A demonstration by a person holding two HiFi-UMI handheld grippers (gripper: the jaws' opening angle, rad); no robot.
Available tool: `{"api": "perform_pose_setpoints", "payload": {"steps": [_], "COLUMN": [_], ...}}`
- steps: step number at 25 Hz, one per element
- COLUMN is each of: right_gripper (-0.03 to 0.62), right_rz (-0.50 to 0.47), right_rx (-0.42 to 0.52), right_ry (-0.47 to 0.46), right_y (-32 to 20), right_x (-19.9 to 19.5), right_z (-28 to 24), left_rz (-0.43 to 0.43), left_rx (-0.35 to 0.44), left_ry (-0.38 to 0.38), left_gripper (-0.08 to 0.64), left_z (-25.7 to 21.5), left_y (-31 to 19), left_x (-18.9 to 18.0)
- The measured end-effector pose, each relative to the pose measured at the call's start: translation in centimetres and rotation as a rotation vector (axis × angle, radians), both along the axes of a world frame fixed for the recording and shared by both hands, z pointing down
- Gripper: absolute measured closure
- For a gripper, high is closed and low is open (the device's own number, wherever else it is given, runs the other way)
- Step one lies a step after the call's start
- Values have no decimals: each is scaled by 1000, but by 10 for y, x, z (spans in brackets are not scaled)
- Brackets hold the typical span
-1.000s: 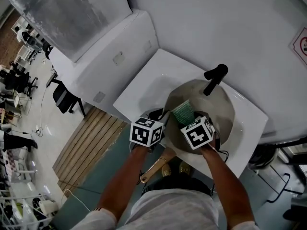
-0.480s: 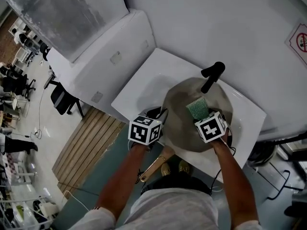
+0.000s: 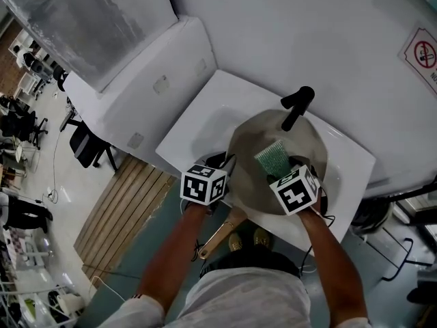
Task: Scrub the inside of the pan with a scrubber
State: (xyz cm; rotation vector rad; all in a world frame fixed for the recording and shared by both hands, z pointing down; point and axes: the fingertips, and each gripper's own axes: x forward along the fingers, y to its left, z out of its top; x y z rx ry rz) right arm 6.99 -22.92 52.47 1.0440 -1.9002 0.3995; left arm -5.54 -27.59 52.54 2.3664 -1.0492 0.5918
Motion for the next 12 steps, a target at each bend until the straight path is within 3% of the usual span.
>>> {"api": "perform_pose_setpoints", "payload": {"steps": [6,12], "right_gripper": [253,253], "right_rz": [-64,-63], "right_rx": [-53,-83], "right_ry": [-37,-8], "right_y": [25,29], "right_x": [-47,-50], "right_z": [14,30], "left_rz": [-3,-3], "left_rx": [-3,1], "left_ry": [-3,-2], "left_gripper": [485,485], "left_z": [1,1], "left_y": [0,0], "left_x": [-1,0]}}
